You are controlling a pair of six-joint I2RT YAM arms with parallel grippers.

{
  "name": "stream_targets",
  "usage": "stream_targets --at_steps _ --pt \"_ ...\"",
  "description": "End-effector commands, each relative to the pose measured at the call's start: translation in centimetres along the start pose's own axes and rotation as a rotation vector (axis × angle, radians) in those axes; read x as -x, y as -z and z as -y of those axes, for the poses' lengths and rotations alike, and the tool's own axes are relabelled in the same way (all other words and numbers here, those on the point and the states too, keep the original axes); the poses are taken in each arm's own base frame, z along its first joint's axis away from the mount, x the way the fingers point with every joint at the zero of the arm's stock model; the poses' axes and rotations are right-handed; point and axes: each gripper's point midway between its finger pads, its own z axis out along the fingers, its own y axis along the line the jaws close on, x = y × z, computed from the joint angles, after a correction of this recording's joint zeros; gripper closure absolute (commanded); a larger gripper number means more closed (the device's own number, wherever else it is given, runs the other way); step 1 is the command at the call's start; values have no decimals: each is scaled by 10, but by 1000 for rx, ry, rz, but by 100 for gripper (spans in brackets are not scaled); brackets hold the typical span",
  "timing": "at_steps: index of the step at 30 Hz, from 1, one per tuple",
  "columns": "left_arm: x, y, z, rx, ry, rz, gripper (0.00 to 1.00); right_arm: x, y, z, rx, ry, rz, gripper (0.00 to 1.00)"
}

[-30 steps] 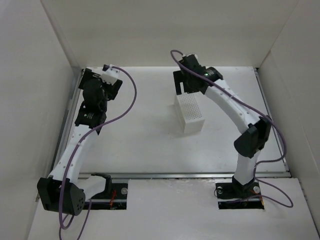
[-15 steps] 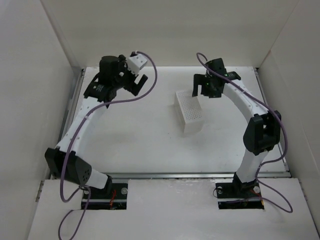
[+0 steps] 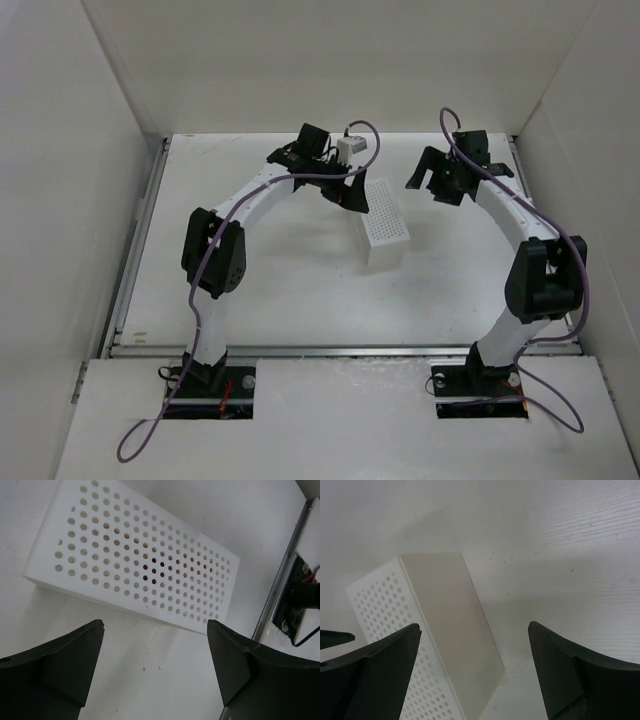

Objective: Build the wood block tower

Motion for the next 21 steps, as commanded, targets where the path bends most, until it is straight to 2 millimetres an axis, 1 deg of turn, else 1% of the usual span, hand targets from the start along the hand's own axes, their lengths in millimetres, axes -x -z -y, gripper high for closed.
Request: stream_targets --at_steps 1,2,4,5,6,7,8,9,10,11,12,13,14,15,16,17,18,21 --pt "25 4 22 -101 88 72 19 11 3 -10 26 -8 53 6" --pt "23 0 17 -89 107 65 19 12 3 -8 16 -8 58 6" --pt "19 -8 12 -89 141 56 19 5 0 -3 7 -12 41 6" --pt "18 -11 10 -90 170 57 19 5 0 -3 7 -12 41 6" --pt "12 -19 2 -80 196 46 19 1 -2 -1 2 -13 33 6" --pt "9 -22 0 -79 213 38 20 2 -2 0 -7 -13 38 6" --pt "9 -25 -2 -80 219 41 20 -2 -3 3 -12 -15 29 6" --pt "7 -29 -6 -80 219 41 20 0 -4 2 -8 -14 37 6" --pt "0 -37 -10 -87 250 22 21 0 -4 2 -8 -14 37 6" --pt "2 -39 -9 -100 254 27 23 -6 -8 4 -9 -17 15 7" --pt "8 -40 -9 -116 239 40 25 -6 -12 5 -9 -17 15 7" --pt "8 -41 -6 -142 251 34 28 -7 -11 3 3 -17 9 10" --pt "5 -47 -8 -151 263 29 33 -11 -15 3 7 -19 -7 10" --pt "11 -45 -7 -153 251 41 36 -14 -19 5 2 -21 -18 12" --pt "11 -47 -6 -172 252 36 39 -15 -19 4 11 -21 -23 12" --pt "8 -50 -8 -171 258 30 42 -21 -24 8 2 -16 -41 12" --pt "10 -50 -6 -190 249 35 48 -20 -24 5 21 -14 -40 12" --pt "8 -54 -1 -247 277 29 60 -28 -31 2 58 -7 -72 13"
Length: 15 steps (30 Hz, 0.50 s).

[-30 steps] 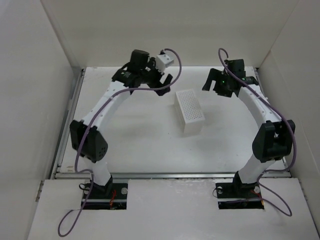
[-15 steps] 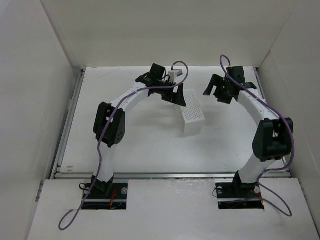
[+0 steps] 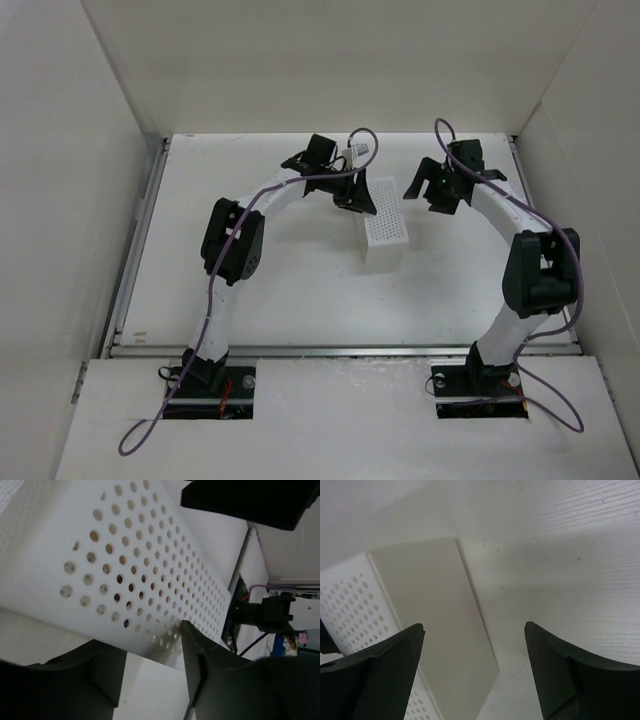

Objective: Build the wood block tower

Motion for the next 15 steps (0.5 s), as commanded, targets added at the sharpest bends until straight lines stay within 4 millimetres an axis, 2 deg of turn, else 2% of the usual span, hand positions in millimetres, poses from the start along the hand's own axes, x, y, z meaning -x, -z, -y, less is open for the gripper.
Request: stream_targets --at_steps 1,2,3,4,6,7,9,10,11,13,15 --pt "21 2 24 -96 -53 42 64 -4 -10 -9 63 24 -8 13" --pt "20 4 21 -119 -38 37 72 -5 -9 -10 73 24 -13 13" --pt "19 2 21 -138 -29 30 75 -6 -9 -12 81 24 -17 14" --pt "25 6 21 -157 -40 47 76 -7 -11 -10 81 33 -17 14" --pt "21 5 28 -214 -3 29 77 -11 -13 -12 96 32 -34 15" --pt "23 6 23 -222 10 32 77 -10 -13 -15 112 34 -33 17" --pt "25 6 25 -236 0 37 82 -13 -15 -15 116 32 -45 18" --pt "26 6 26 -239 5 41 94 -13 -15 -15 116 32 -45 18" --pt "24 4 23 -237 13 36 100 -15 -18 -13 112 29 -53 18" --pt "26 5 26 -251 19 37 100 -15 -18 -13 112 29 -53 18" --pt "25 7 18 -287 58 48 100 -16 -18 -10 100 36 -56 18"
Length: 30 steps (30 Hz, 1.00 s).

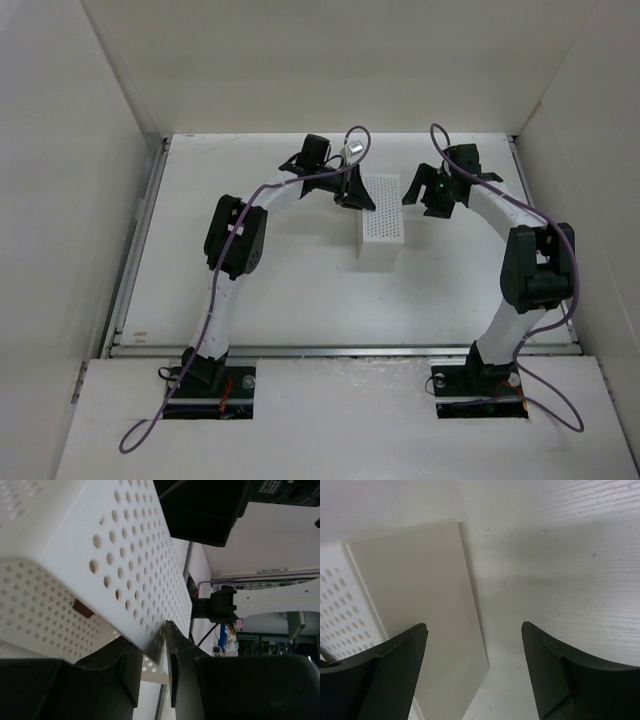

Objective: Build the wood block tower

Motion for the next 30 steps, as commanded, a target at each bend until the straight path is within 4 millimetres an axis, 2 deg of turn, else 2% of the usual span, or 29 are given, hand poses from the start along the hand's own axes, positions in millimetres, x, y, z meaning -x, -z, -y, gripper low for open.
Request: stream_targets --at_steps 1,2,3,5,6,7,8,9,10,11,12,17,20,21,25,30 --pt "15 11 19 -115 -89 39 100 1 -3 -8 37 30 10 18" --pt "14 14 28 -161 -92 41 100 4 1 -10 42 33 20 18" --pt "17 24 45 -250 -100 95 100 3 1 -7 25 41 18 18" --pt "14 45 86 -377 -174 139 100 9 11 -12 31 49 49 18" --pt "10 51 98 -430 -191 139 100 12 16 -7 23 38 53 18" --pt "11 67 127 -499 -256 139 100 16 24 -5 19 30 66 18" --pt "13 67 130 -500 -279 144 100 17 25 -2 23 23 67 18" --pt "16 71 142 -495 -315 155 100 20 31 0 19 16 75 18" --pt "17 71 142 -485 -314 148 100 19 31 5 10 -6 72 18" --pt "17 75 153 -503 -381 156 100 20 35 8 15 -14 78 18" --pt "13 79 160 -526 -335 133 100 17 33 7 26 -38 70 18" --pt "1 85 205 -577 -503 113 100 -10 11 4 116 -98 -8 22" --pt "-5 89 222 -602 -545 100 100 -14 6 -2 154 -91 -7 23" --pt "-10 88 229 -616 -569 92 100 -11 11 -7 175 -81 7 23" --pt "-20 90 240 -644 -616 76 100 -6 16 -22 261 -66 28 23" --pt "-22 96 254 -674 -638 95 100 -18 14 -34 366 -111 -2 23"
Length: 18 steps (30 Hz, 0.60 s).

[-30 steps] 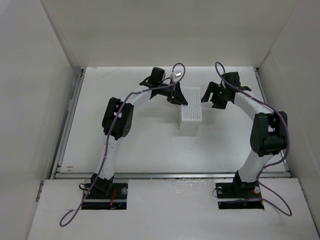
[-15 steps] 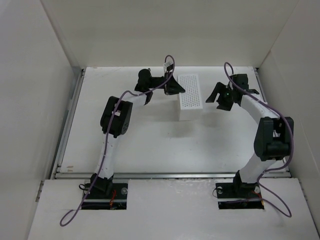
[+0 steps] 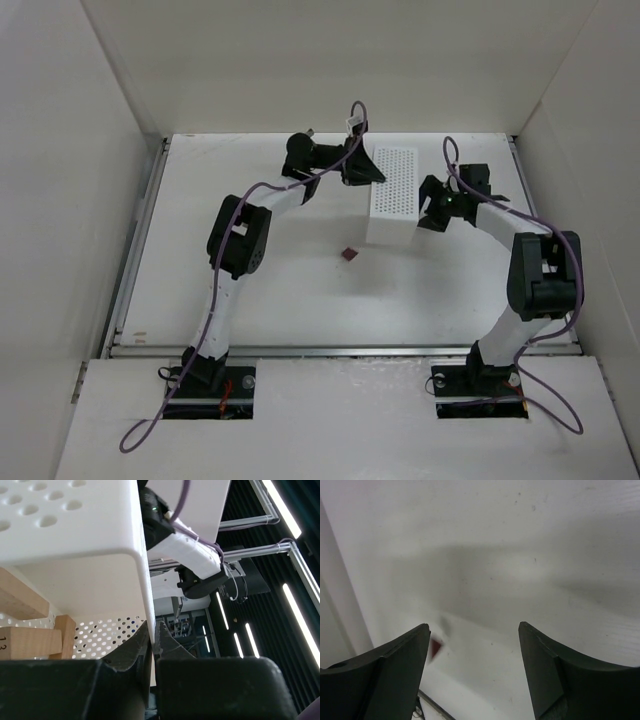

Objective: Build the wood block tower

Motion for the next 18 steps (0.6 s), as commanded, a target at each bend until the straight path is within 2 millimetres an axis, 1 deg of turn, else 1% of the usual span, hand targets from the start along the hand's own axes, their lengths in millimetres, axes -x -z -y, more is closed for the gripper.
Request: stream_targets --at_steps 1,4,7,8,9,10,11,12,13,14,15,16,17,18 --pt "-83 10 113 -259 -889 -88 100 -1 1 -29 163 11 17 23" --pt "-82 9 117 -283 -894 -71 100 -15 -3 -24 190 -34 0 23" --pt "-81 9 122 -308 -890 -54 100 -18 2 -28 212 -46 7 23" --pt "-81 10 122 -315 -880 -47 100 -17 5 -31 224 -32 23 23" --pt "-77 10 117 -321 -869 -34 100 -14 11 -40 249 -27 33 23" --pt "-77 10 122 -341 -865 -20 100 -17 13 -44 259 -35 31 23" --pt "-76 10 123 -349 -873 -13 100 -16 15 -48 273 -30 47 23" --pt "-76 10 124 -357 -880 -6 100 -10 23 -57 295 -17 73 23" --pt "-73 10 124 -370 -869 7 100 -11 26 -60 304 -36 78 23" --pt "-72 10 125 -378 -868 13 100 -9 29 -69 326 -21 91 23" --pt "-70 10 125 -387 -878 21 100 -10 31 -70 333 -25 96 23" --pt "-70 10 129 -398 -885 25 100 -8 36 -75 343 -25 105 23" --pt "-67 10 128 -407 -881 33 100 -12 34 -76 348 -29 98 23" --pt "-67 10 128 -407 -881 33 100 -13 38 -79 358 -37 105 23"
